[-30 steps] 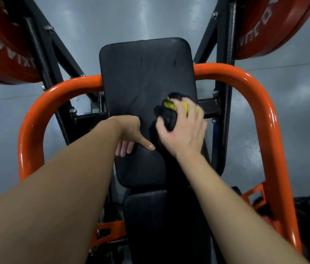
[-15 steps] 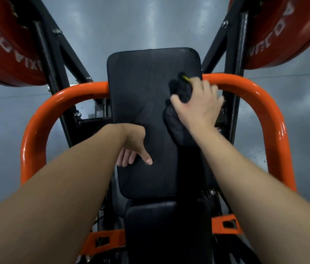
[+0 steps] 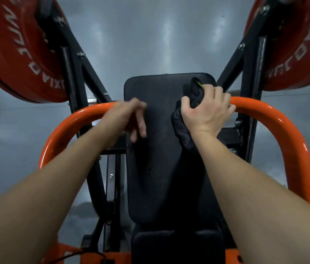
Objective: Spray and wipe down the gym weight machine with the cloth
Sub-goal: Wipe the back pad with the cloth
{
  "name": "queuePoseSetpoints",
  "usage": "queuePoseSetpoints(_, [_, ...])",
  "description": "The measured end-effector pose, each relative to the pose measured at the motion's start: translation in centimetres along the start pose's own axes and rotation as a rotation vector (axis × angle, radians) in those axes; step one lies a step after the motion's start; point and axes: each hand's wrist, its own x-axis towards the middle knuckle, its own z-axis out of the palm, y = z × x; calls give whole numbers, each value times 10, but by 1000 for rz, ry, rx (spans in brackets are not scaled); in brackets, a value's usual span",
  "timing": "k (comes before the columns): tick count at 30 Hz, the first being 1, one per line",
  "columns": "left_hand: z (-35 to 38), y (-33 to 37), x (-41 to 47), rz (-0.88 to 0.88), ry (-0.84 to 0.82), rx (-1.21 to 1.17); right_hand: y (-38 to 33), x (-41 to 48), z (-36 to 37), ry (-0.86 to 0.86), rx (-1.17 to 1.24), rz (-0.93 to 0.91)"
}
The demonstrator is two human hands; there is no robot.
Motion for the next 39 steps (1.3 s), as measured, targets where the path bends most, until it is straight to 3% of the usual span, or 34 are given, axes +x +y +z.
queuePoseSetpoints(1, [-6, 5, 8, 76, 261, 20, 0, 0, -1, 3, 7, -6])
queuePoseSetpoints(3, [-3, -2, 25, 67, 713, 311, -1, 0, -3, 4, 32, -3])
queuePoseSetpoints(5, [22, -30, 33, -122, 889, 519, -3, 1, -4, 7, 59, 7])
queuePoseSetpoints(7, [52, -50, 33, -289, 875, 368, -2, 2, -5, 10, 77, 5])
queuePoseSetpoints(9, [68, -56, 34, -346, 925, 324, -1, 1, -5, 12, 109, -4])
queuePoseSetpoints(13, [69, -52, 40, -333, 985, 405, 3, 3, -3, 8, 187, 3])
queuePoseSetpoints(18, [73, -54, 44, -301, 1027, 436, 28, -13, -15, 38, 498, -58])
queuePoseSetpoints(23, [71, -57, 45, -326, 1042, 441, 56, -74, -54, -236, 209, -384])
queuePoseSetpoints(26, [70, -59, 47, -319, 1049, 426, 61, -95, -64, -418, 24, -421])
queuePoseSetpoints(31, [70, -59, 48, -333, 1041, 436, 63, -65, -37, -345, -22, -526])
queuePoseSetpoints(36, [69, -58, 47, -341, 1028, 437, -7, 49, 1, -178, -57, -456])
queuePoseSetpoints(39, [68, -60, 48, -330, 1025, 427, -53, 103, 28, -304, -96, -331])
